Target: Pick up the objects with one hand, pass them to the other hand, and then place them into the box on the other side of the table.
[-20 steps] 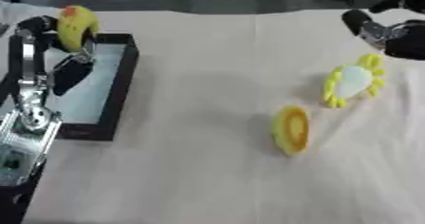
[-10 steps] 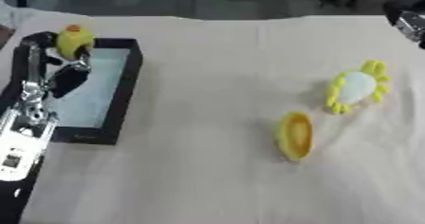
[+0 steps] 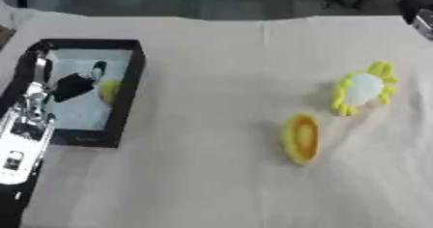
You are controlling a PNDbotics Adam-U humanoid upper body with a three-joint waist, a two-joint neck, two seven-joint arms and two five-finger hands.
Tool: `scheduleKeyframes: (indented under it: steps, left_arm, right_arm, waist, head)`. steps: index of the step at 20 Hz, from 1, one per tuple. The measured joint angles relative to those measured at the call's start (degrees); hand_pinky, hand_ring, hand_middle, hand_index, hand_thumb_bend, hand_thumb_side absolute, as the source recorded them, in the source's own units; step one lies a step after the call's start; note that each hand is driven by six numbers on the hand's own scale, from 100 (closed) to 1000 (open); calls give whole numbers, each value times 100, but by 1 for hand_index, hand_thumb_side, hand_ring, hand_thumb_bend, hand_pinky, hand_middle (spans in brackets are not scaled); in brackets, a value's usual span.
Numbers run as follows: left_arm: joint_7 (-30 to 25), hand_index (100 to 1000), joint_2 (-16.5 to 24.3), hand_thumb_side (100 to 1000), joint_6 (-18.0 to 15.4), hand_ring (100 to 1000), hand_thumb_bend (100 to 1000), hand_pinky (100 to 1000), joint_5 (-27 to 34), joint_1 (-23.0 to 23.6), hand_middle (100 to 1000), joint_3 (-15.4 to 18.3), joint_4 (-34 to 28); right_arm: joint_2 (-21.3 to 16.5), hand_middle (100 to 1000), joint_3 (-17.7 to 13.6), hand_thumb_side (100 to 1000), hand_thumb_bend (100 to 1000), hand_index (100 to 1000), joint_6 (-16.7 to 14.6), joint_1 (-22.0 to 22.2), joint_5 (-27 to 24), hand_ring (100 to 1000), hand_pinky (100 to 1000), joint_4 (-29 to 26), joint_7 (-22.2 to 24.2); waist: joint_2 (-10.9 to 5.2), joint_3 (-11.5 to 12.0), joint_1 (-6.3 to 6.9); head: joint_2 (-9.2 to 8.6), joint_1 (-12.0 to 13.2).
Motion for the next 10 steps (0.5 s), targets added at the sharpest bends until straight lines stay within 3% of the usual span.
scheduleKeyframes:
  steps: [4,7,9,10]
  left_arm:
    - [-88,856,-2,341,43,1000,524,831,-70,-1,823,16,-33]
    - [37,780,-42,362,-20,1000,247,712,-25,-1,758,39,-127]
    - [408,759,-93,540,-291,985,373,687,257,-1,745,56,-333]
    - [668,759,-124,569,-548,984,405,687,500,1,747,56,-452]
  right_arm:
    - [0,600,-9,230,433,775,14,27,-8,793,743,0,-21]
    - [0,591,-34,229,432,775,8,46,-11,793,743,0,-49]
    - [0,600,-52,231,443,780,9,51,-12,799,747,0,-64]
    - [-5,606,-59,233,449,784,13,62,-11,803,749,0,-64]
  waist:
    - [0,-3,0]
    - [0,-4,0]
    - [0,-3,0]
    - [0,-3,0]
  head:
    - [0,0]
    - [-1,-4]
    - [-1,-34]
    - [-1,-64]
